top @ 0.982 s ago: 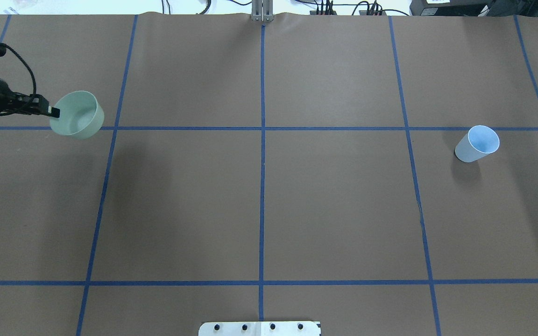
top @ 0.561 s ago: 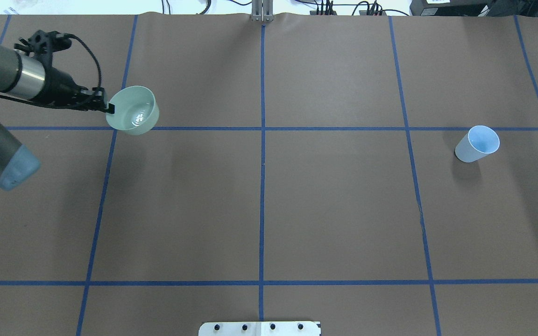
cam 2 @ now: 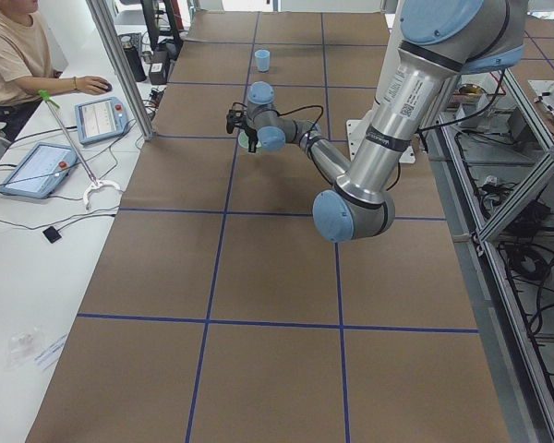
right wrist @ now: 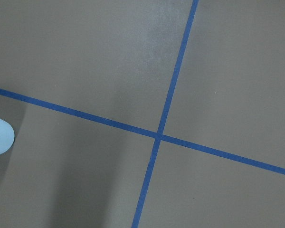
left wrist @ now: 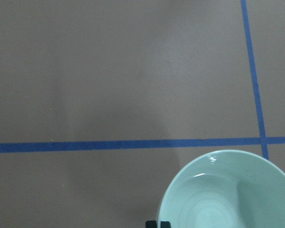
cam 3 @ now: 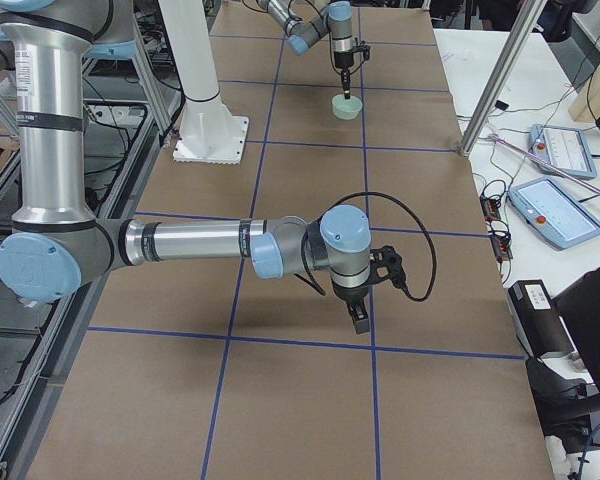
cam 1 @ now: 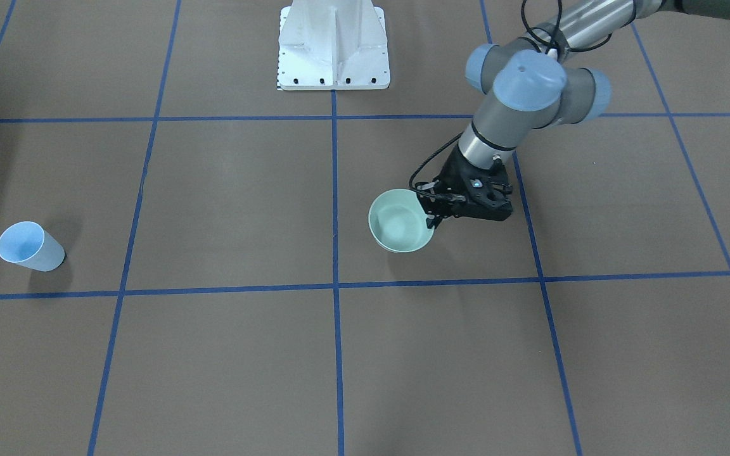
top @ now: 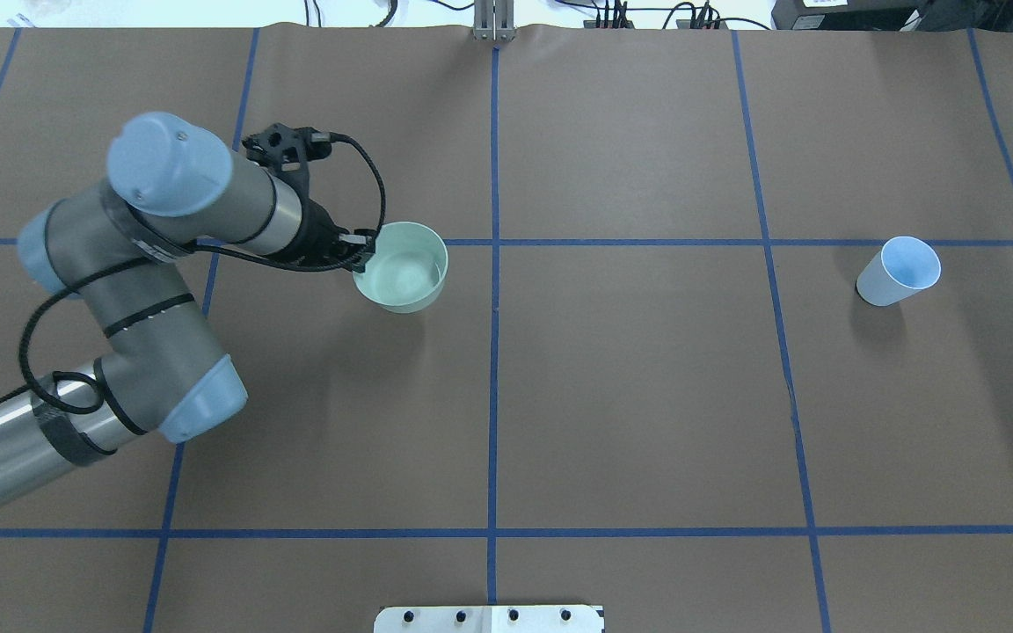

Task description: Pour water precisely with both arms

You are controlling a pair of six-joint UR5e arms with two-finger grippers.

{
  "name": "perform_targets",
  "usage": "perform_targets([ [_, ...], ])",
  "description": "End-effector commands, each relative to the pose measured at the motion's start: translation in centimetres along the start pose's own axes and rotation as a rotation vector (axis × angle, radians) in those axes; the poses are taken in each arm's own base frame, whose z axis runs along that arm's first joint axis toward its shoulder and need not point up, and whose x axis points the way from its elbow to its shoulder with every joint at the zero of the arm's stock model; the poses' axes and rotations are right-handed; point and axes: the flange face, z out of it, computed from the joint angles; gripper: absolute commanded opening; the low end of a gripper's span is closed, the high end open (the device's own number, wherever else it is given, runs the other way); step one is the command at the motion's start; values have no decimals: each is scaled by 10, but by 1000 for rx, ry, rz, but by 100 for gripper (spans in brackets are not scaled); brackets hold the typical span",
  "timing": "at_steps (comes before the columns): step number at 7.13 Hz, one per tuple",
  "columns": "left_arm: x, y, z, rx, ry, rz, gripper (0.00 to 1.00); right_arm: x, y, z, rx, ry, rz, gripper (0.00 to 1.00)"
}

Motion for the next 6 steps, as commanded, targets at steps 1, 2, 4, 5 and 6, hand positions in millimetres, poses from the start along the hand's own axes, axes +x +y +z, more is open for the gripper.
perform_targets([
  [1,45,37,31,-3,-14,25,0,1,0,1,-2,0,3,100],
  [2,57,39,38,-8,-14,26,0,1,0,1,-2,0,5,100],
  [4,64,44,48,-7,-23,23,0,2,1,1,-2,0,5,100],
  [5,65,45,48,-8,-22,23,0,1,1,1,-2,0,3,100],
  [6,71,45,49,-9,-18,26,15,2,1,1,-2,0,5,100],
])
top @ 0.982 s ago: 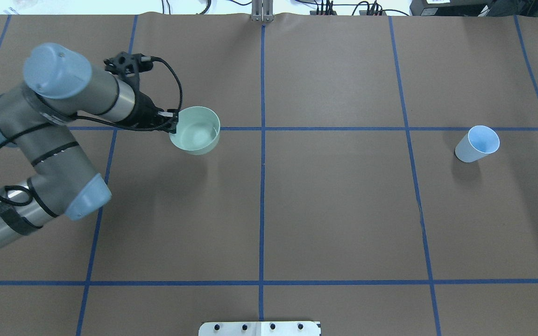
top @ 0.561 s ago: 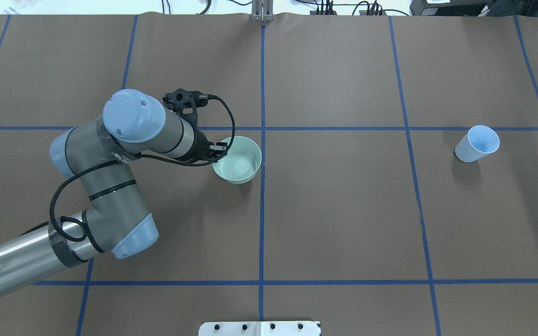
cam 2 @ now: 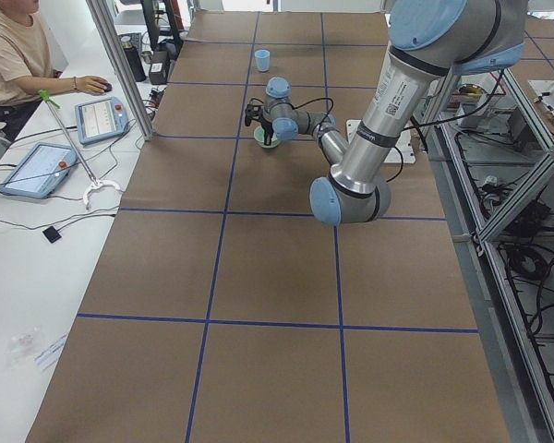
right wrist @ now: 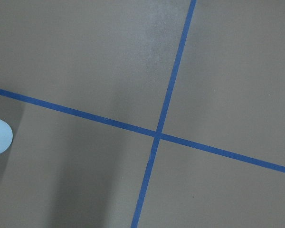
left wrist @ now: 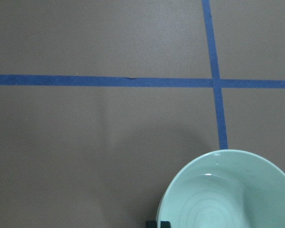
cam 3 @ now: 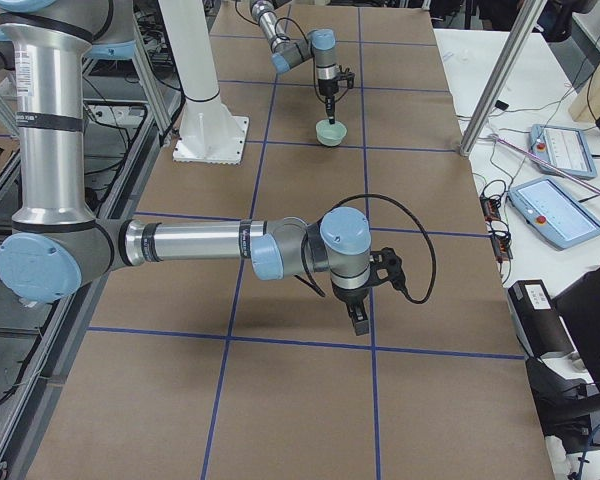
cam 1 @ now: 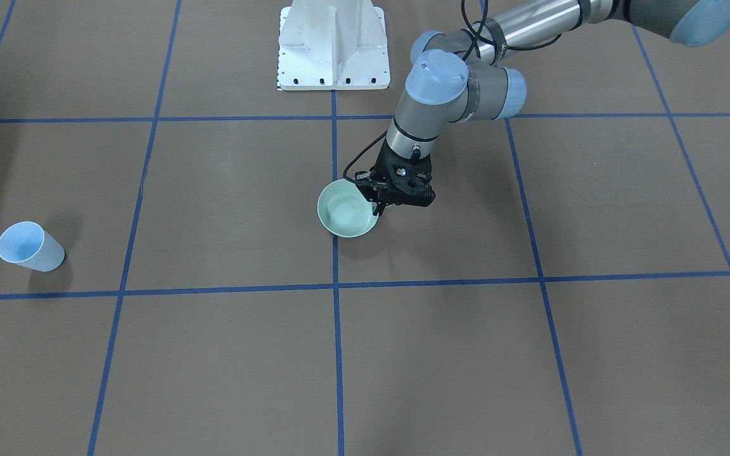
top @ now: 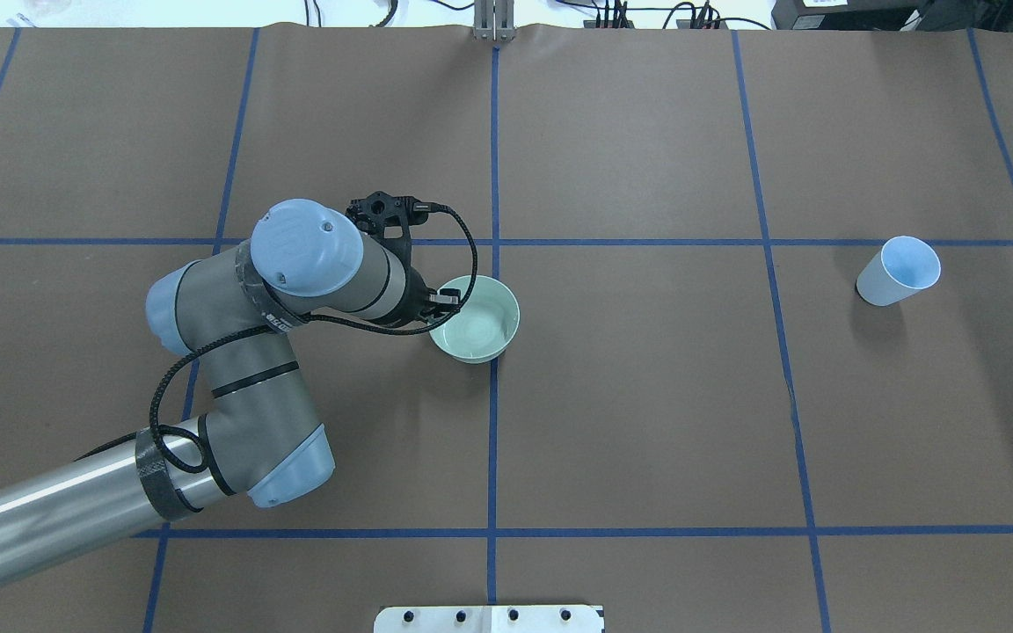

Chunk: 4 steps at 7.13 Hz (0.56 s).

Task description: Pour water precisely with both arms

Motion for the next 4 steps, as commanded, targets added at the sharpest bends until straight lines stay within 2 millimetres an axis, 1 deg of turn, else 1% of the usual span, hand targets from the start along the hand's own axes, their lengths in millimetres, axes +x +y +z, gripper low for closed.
perform_targets([
  [1,19,-4,1,-7,-12,-2,34,0,0,0,0,-1,1,100],
  [2,34,0,-1,-18,-22,0,50,0,0,0,0,-1,1,100],
  [3,35,0,-1,-17,-19,1,79,0,0,0,-1,0,0,100],
  [4,37,-3,-9,-9,-8,2,100,0,0,0,0,-2,0,100],
])
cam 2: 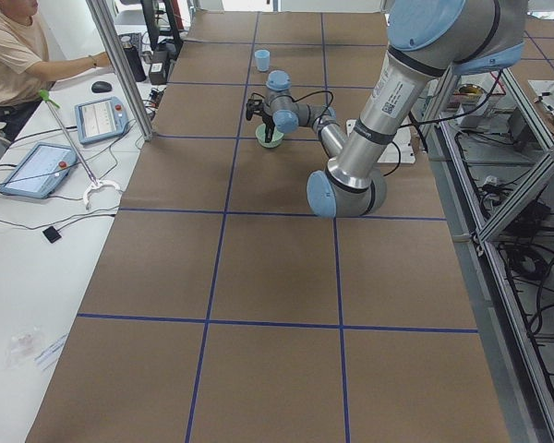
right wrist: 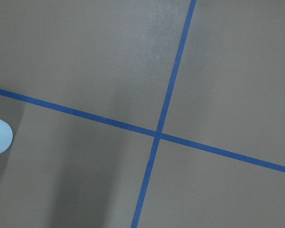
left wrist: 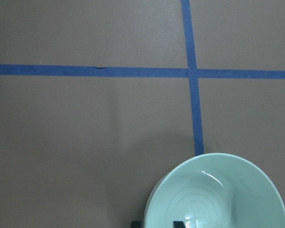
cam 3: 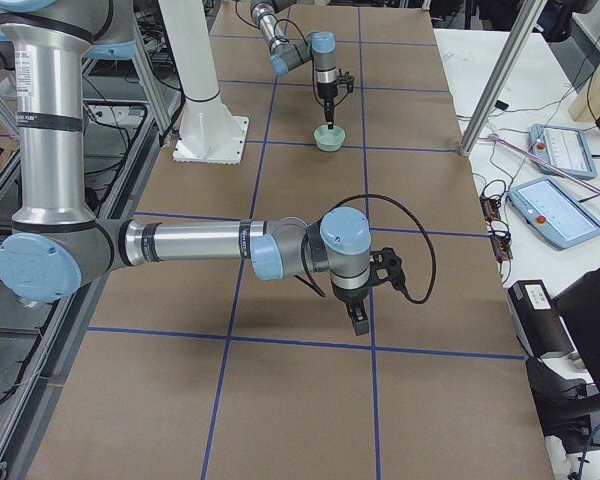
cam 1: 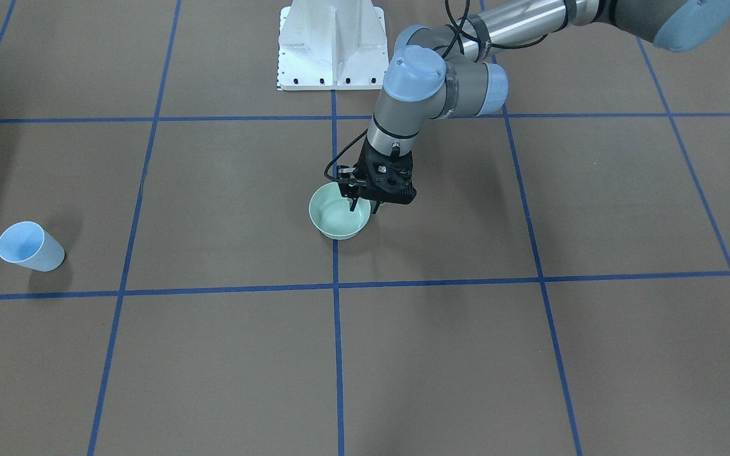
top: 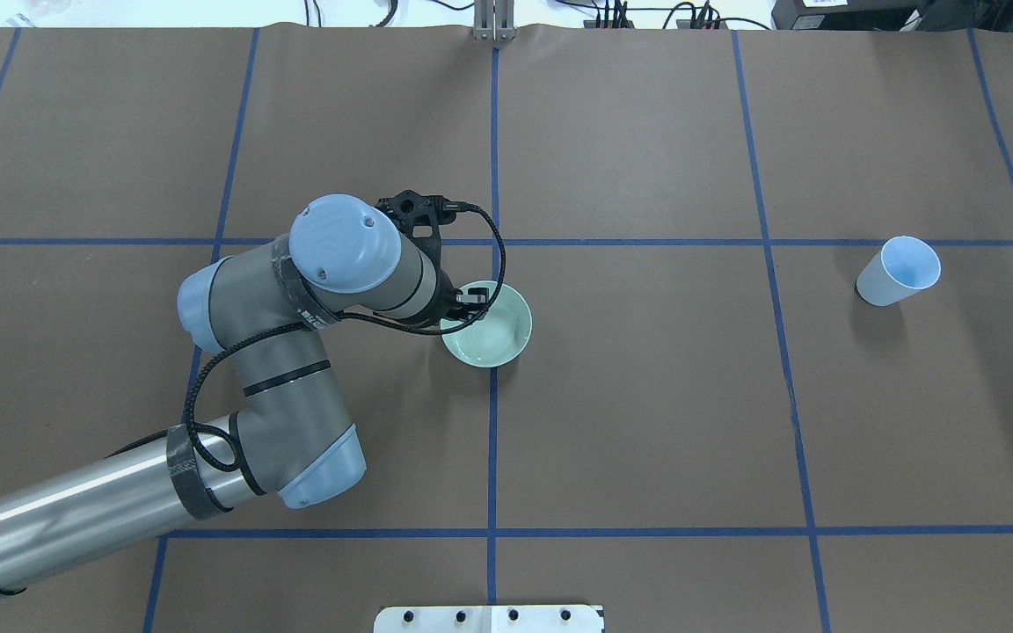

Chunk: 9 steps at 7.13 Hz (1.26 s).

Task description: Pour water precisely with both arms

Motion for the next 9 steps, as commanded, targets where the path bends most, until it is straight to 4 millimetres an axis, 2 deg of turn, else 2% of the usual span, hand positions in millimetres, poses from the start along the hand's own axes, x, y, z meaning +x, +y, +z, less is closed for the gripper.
perform_targets([
  [1,4,-7,-19,15,19,3,100,-1,-1,-1,3,-1,-2,100],
  [2,-6,-24,-40,24,-1,-10,100,-4,-4,-4,10,0,-7,100],
  [3,-26,-34,-65,0,-31,5,100,-7,-8,-7,19,-1,25,100],
  [4,-66,-23,-91,-13,-64,95,100,-23,-14,-15,42,-17,82,100],
  [5,-125,-22,-119,-1,-95,167,100,-47,-23,-22,68,-35,131,100],
  [8,-307,-63,-185,-56,-171,314,100,-150,-43,-28,91,-67,275,100],
  [9,-369,-70,-210,-66,-205,368,100,-191,-46,-22,94,-48,312,100],
])
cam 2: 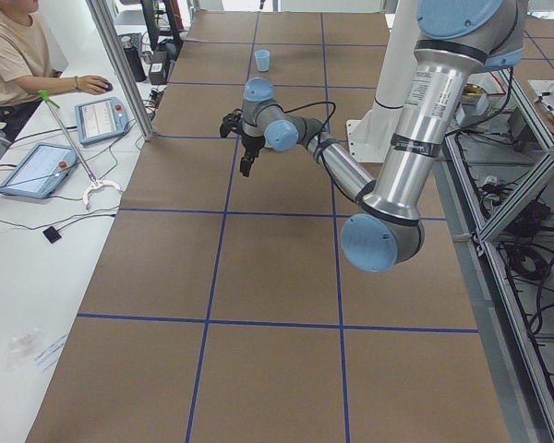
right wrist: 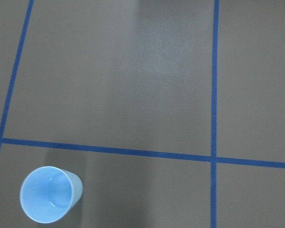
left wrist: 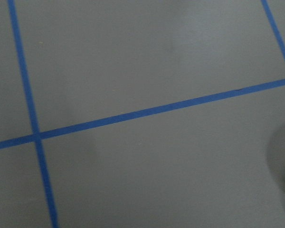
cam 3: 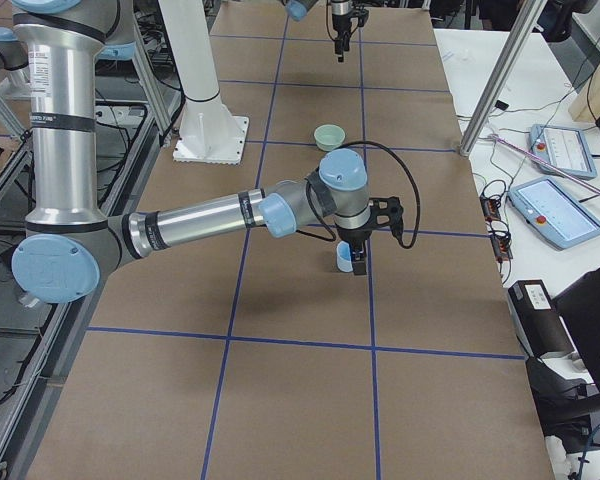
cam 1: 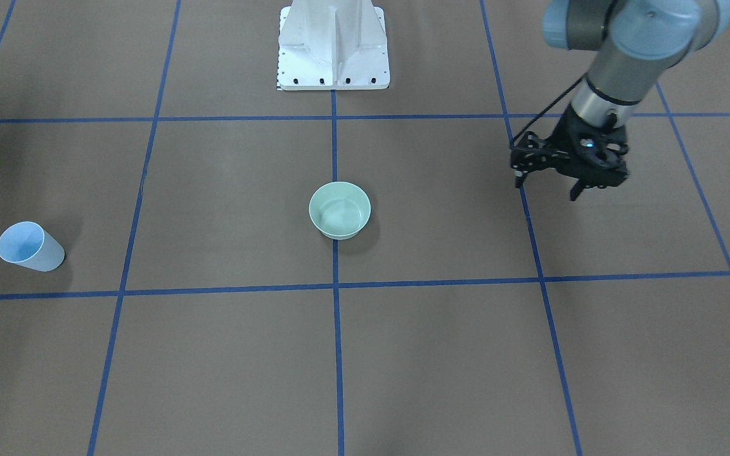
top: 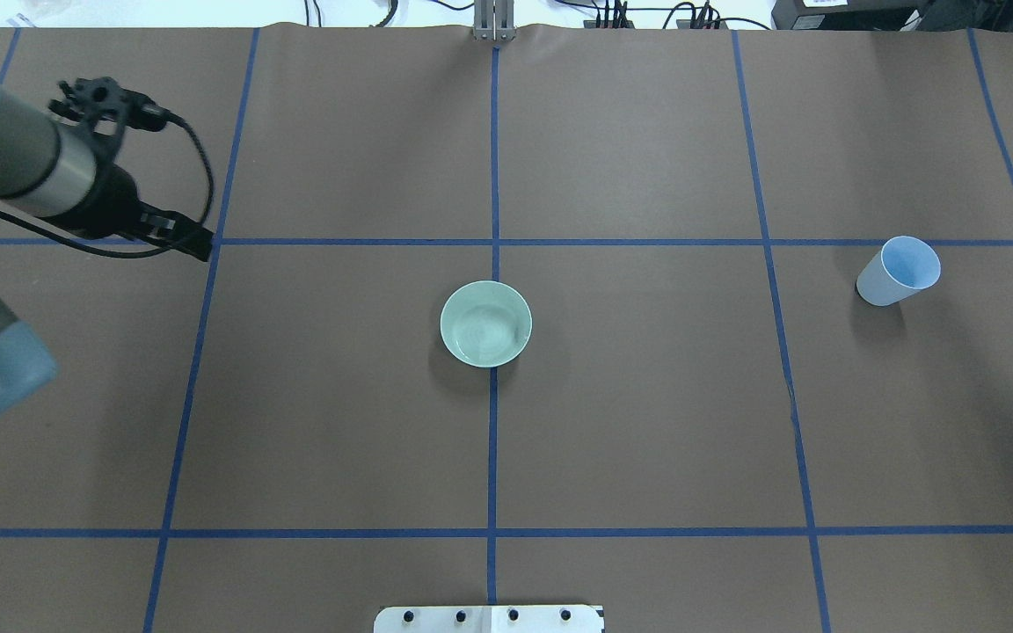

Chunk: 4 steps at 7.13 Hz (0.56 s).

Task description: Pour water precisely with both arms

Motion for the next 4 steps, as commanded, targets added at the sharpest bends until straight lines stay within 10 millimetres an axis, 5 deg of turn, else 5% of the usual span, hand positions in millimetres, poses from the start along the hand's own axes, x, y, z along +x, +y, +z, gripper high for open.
perform_targets([
  [1,-152,32,-40,-19,-50,99,100,-93,24,20,22,35,92,100],
  [4,-334,91,-76,-28,-67,117,100,-199,61,70,95,91,192,100],
])
